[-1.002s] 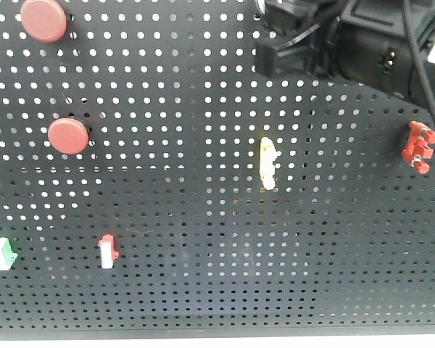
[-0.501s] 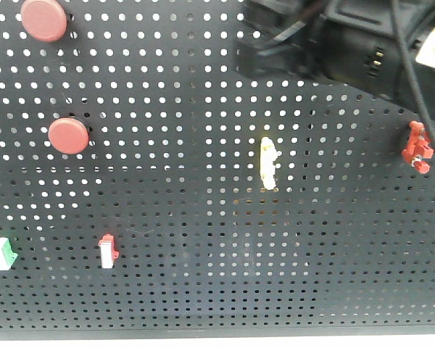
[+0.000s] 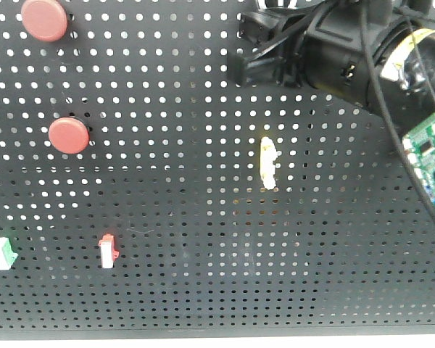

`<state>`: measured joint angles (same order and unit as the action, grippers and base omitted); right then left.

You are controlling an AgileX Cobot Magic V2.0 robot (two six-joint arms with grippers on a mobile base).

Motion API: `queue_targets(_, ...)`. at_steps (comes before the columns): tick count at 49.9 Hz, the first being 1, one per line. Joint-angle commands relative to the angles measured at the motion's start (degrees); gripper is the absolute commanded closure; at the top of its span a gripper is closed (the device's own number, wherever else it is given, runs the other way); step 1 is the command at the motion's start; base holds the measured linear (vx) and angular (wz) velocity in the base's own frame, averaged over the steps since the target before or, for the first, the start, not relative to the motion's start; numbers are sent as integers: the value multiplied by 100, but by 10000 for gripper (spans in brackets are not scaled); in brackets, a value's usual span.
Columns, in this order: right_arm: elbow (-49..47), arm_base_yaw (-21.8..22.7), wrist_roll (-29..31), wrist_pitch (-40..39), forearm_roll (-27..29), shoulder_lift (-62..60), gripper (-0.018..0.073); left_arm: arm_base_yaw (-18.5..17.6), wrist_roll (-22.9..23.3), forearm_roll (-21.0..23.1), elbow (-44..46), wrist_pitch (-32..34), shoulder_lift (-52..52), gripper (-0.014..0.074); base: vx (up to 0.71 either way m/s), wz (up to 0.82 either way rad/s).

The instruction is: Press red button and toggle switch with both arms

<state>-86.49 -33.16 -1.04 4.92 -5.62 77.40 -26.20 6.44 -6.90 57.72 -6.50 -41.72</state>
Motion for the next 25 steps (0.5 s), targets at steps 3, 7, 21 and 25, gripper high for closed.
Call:
queue_targets(3, -193, 314, -92, -380, 18, -206, 559, -13, 2, -1, 137, 509, -5, 596, 0, 0)
queue_targets(7, -193, 314, -85, -411, 7, -206, 559, -13, 2, -1, 137, 554, -5, 596, 0, 0)
queue_targets(21, -193, 447, -92, -228, -217, -424, 559, -13, 2, -1, 137, 607, -5, 596, 0, 0)
queue_targets(25, -193, 632, -112, -79, -157, -478, 559, -13, 2, -1, 137, 607, -5, 596, 0, 0)
